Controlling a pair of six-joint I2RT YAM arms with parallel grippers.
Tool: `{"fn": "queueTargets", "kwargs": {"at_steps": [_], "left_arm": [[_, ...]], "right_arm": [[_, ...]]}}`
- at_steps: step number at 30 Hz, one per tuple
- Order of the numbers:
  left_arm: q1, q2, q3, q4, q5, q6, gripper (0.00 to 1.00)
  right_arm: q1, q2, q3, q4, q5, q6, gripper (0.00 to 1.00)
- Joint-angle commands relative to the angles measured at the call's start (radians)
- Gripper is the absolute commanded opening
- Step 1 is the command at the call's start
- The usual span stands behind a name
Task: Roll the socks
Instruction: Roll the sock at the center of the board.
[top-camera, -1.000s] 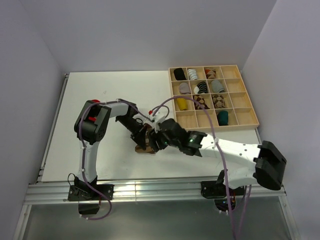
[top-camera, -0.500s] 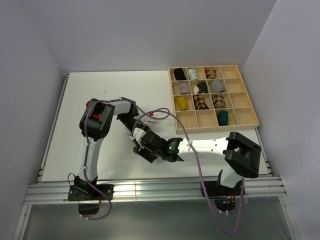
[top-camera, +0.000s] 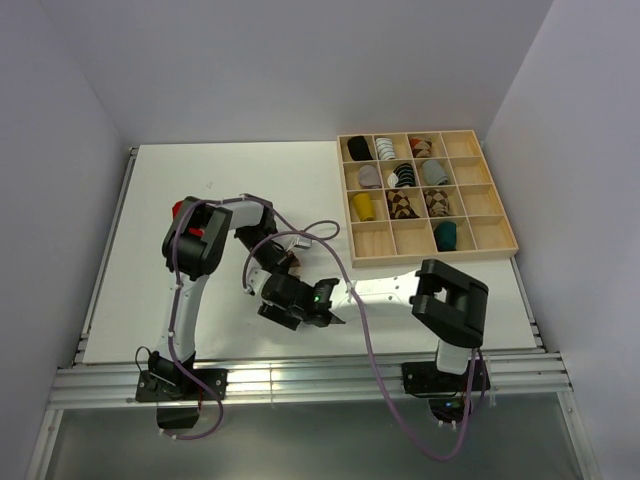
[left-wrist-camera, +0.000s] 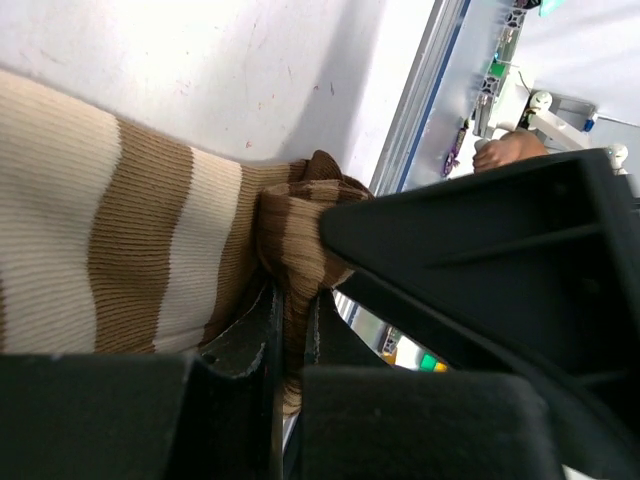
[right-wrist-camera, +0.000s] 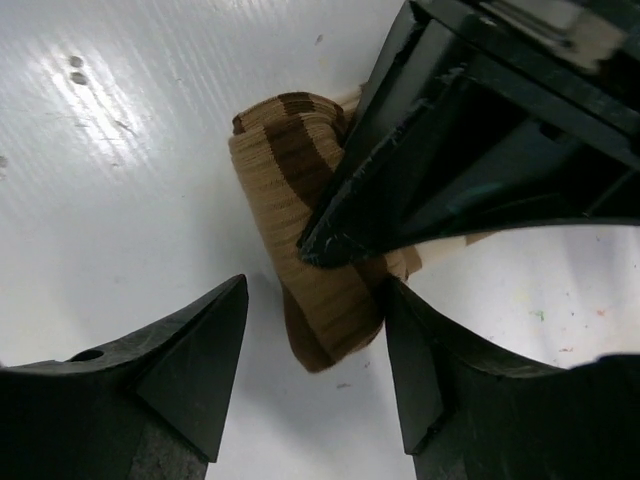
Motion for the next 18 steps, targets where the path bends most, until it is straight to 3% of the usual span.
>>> {"fn": "queueTargets", "kwargs": {"at_steps": [1, 6, 9, 13, 18], "left_arm": [[0.003, 0.061, 0.01, 0.138, -0.23, 0.089, 0.02], [0.003, 0.063, 0.023, 0.118, -0.218, 0.102, 0.08], [0.003, 0.06, 0.02, 0.113, -0.215, 0.106, 0.13], [0.006, 0.032, 0.023, 0.107, -0.208, 0.114, 0.21], [0.019, 0.006, 0.073, 0.052, -0.175, 0.158, 0.28]], "right_arm": [[0.006, 0.044, 0.052, -0.016, 0.032, -0.022, 0.63], [0.007, 0.113, 0.08, -0.022, 0.032, -0.031, 0.54], [0.004, 0.15, 0.094, -0.034, 0.042, -0.025, 0.42], [-0.002, 0.162, 0.106, -0.071, 0.018, -0.015, 0.06], [-0.031, 0.156, 0.111, -0.102, -0.045, 0.004, 0.01]]}}
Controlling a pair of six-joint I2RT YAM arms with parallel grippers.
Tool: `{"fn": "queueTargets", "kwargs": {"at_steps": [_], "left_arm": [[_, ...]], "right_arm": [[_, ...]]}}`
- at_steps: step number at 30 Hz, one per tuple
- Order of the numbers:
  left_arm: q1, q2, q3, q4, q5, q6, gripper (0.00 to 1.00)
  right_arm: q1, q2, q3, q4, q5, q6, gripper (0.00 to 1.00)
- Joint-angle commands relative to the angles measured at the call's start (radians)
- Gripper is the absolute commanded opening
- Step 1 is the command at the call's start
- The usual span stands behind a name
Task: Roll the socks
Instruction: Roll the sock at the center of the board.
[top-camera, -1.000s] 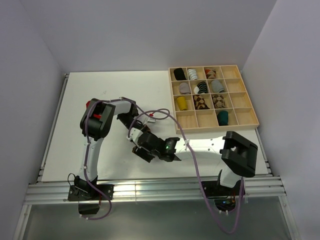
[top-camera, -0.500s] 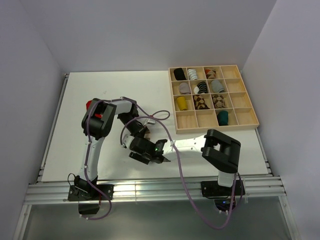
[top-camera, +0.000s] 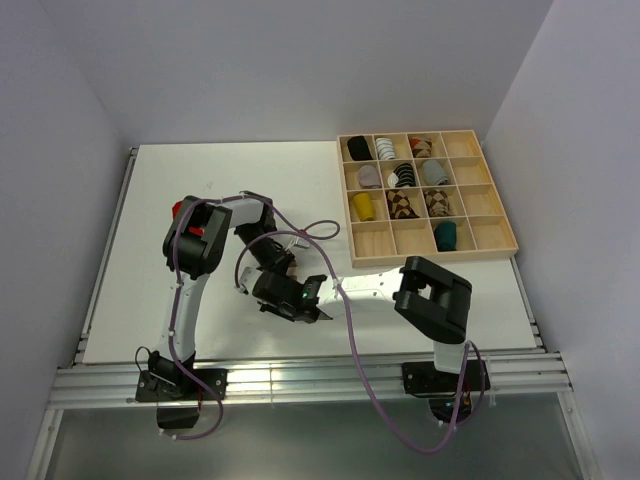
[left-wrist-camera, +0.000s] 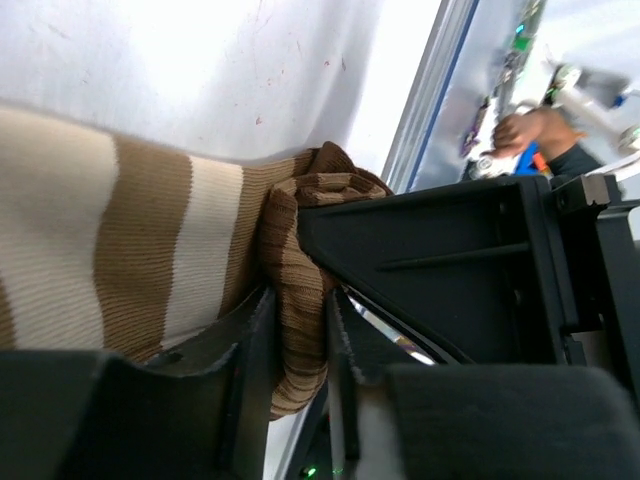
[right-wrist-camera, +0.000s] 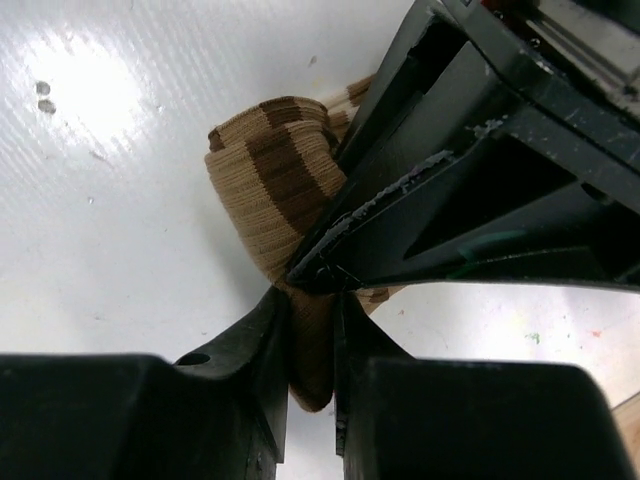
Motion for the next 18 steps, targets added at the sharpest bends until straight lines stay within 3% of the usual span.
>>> {"fn": "queueTargets", "kwargs": {"at_steps": [1, 6, 18], "left_arm": [[0.013, -0.009, 0.057, 0.098, -0.13, 0.105, 0.3], [0.04, 0.001, 0.131, 0.031, -0.107, 0.129, 0.33], [0.114, -0.029, 0.205, 0.07, -0.097, 0.057, 0.37]], "right_arm": [[-0.027, 0.048, 0.014, -0.046, -0.079, 0.027, 0.0], [-0.044, 0.067, 0.029, -0.087, -0.1, 0.03, 0.0], [-0.087, 0.088, 0.072, -0.149, -0.206, 0.047, 0.0]]}}
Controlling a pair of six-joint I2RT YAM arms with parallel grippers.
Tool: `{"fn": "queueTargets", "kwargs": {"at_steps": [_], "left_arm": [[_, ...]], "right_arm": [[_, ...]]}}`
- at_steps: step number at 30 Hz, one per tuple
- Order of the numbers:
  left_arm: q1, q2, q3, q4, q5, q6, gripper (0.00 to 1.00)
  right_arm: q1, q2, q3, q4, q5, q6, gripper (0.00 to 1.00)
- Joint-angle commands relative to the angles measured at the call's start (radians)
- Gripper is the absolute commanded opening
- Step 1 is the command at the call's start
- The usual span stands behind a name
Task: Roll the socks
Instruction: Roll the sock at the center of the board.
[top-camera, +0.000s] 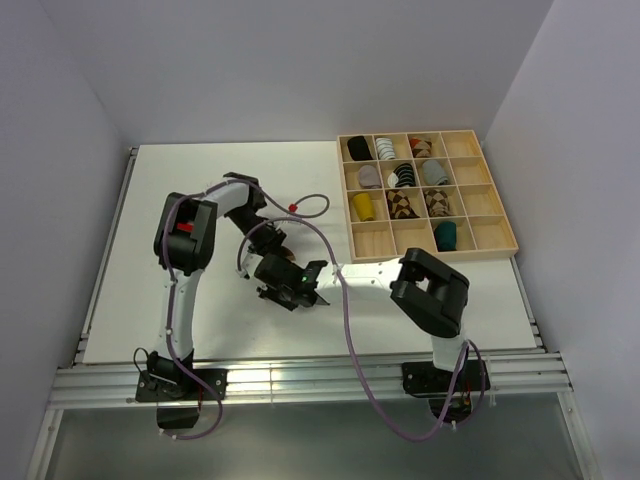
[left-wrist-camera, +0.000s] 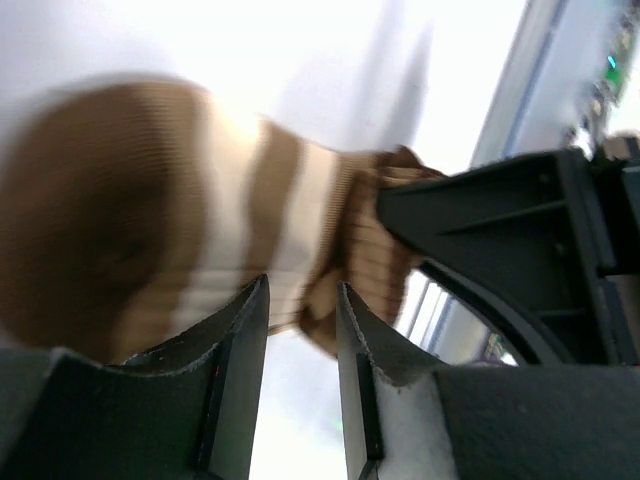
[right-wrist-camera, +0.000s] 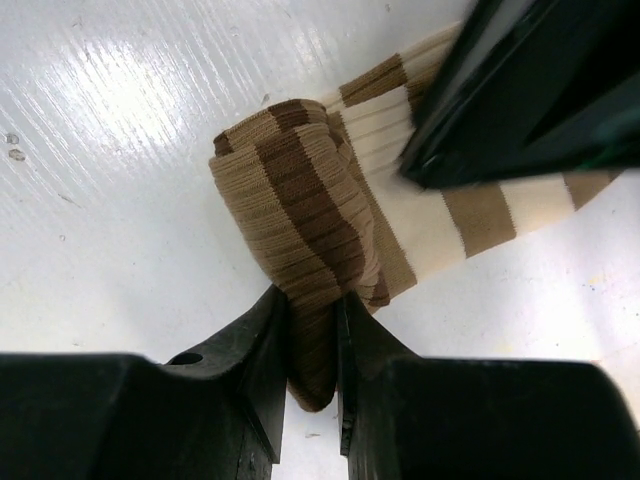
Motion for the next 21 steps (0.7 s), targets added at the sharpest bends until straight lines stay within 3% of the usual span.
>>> {"fn": "queueTargets", "kwargs": {"at_steps": [1, 7, 12, 21], "left_arm": [[0.035, -0.043, 0.048, 0.1, -0.016, -0.043, 0.37], [0.13, -0.143, 0.033, 0.336, -0.051, -0.322, 0.35], [0.211, -0.337, -0.084, 0.63, -0.247, -0.548, 0.34], [0.28, -0.729, -0.305, 0.867, -0.443, -0.588, 0.4]], "right_arm": [[-0.013, 0.061, 0.014, -0.131, -0.104, 0.033, 0.0], [-0.05, 0.082, 0.059, -0.185, -0.182, 0.036, 0.0], [-0.114, 0.119, 0.164, -0.272, -0.297, 0.045, 0.0], [-0.234, 0.219, 0.401, -0.501, -0.605, 0.057, 0.0]]}}
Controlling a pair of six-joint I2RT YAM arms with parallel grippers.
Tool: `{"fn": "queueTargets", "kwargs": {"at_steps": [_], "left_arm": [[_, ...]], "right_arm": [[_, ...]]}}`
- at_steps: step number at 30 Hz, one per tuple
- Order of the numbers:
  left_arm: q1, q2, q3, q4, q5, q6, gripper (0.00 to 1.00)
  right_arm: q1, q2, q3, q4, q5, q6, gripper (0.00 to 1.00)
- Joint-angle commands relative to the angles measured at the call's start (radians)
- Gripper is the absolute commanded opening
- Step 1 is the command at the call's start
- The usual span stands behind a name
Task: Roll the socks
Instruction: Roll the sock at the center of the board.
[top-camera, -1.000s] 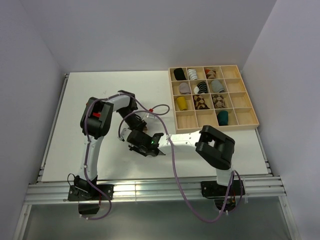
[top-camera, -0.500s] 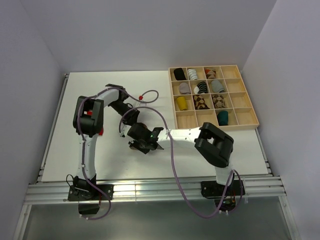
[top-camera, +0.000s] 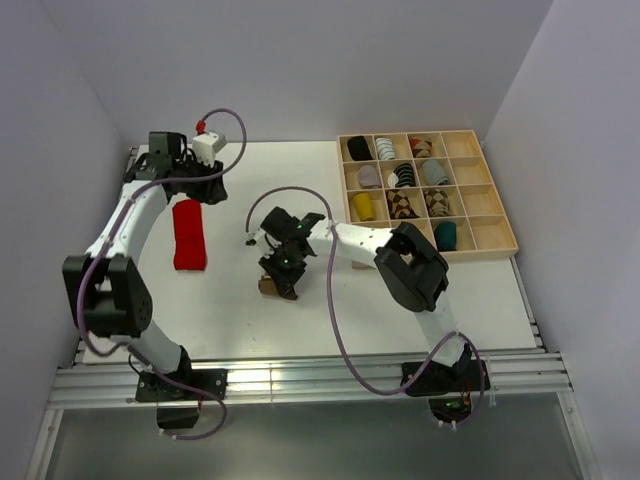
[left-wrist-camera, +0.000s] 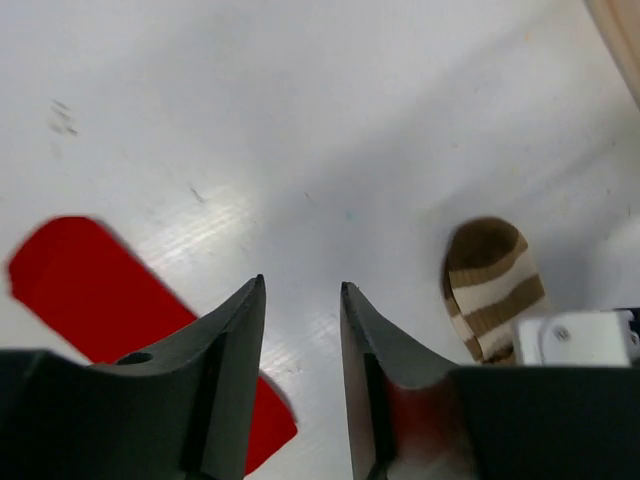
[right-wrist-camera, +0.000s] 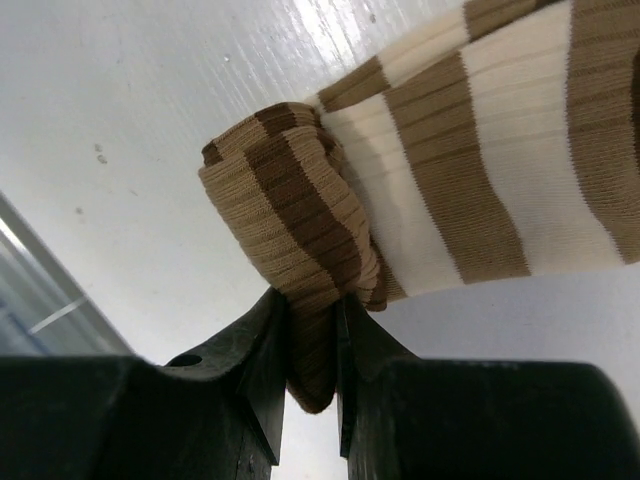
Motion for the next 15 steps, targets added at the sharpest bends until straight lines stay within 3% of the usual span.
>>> {"fn": "queueTargets", "kwargs": {"at_steps": [1, 5, 7, 12, 15], "left_arm": [[-0.004, -0.142, -0.087, 0.162, -0.085, -0.034, 0.42], [-0.006, -0.263, -0.208, 0.193, -0.005, 0.048, 0.46], [-0.006, -0.325, -0.255, 0.189, 0.045, 0.158, 0.48], [-0.113, -0.432, -0.445, 0.131, 0.057, 0.459, 0.5], [-0.205, -0.504, -0.569, 0.126, 0.042, 0.554, 0.52]], "right_arm": [[-0.035, 0.057, 0.077, -0.147, -0.166, 0.017, 0.0], [-0.072, 0.11, 0.118, -0.175, -0.265, 0.041, 0.01], [-0.083, 0.144, 0.143, -0.192, -0.31, 0.043, 0.01], [-0.107, 0.202, 0.19, -0.221, -0.367, 0.078, 0.02], [-0.112, 0.222, 0.197, -0.215, -0.4, 0.081, 0.02]]}}
